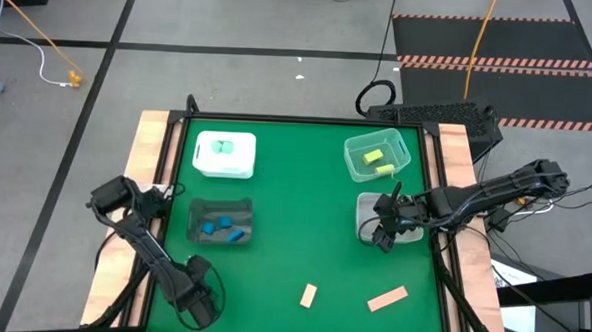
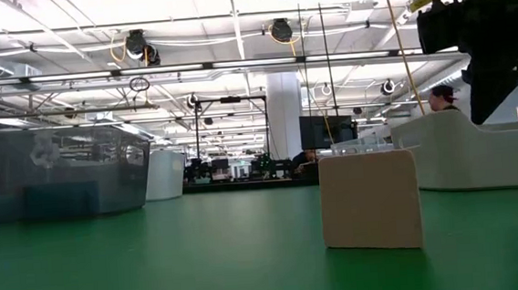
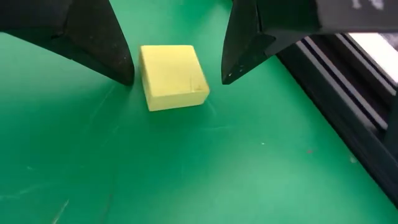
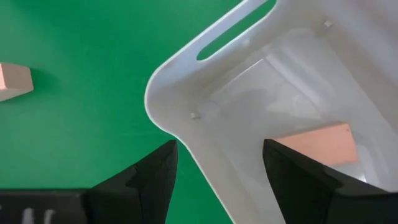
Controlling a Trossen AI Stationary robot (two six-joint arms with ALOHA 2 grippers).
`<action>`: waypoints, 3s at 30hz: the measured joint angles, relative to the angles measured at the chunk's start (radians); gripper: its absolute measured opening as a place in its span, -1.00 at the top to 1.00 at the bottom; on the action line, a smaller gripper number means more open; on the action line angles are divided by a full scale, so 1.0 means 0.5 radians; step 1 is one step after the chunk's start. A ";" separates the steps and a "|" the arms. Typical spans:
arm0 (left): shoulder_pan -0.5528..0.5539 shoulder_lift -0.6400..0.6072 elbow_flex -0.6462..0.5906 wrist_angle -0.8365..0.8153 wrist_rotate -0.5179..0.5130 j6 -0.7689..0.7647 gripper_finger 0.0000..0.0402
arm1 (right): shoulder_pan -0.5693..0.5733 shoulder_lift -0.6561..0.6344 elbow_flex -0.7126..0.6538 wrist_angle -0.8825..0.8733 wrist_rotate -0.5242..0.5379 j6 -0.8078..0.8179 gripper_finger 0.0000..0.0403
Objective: Sort & place blocks by color
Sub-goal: Put the light green block into the transparent bin
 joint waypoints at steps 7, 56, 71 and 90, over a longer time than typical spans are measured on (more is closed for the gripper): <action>0.047 -0.017 -0.152 0.301 0.092 -0.001 -0.21 | 0.000 0.000 0.000 0.007 -0.005 0.050 -0.13; 1.160 -0.690 -0.149 2.662 -1.420 1.699 0.39 | -0.001 0.094 0.001 2.344 0.380 -1.650 -0.07; 1.266 -0.687 -0.149 2.885 -1.340 1.586 0.39 | -0.003 0.319 0.000 2.723 0.478 -2.171 -0.21; 1.257 -0.681 -0.149 2.648 -1.093 1.132 0.39 | -0.014 0.590 0.058 2.886 0.414 -1.947 -0.27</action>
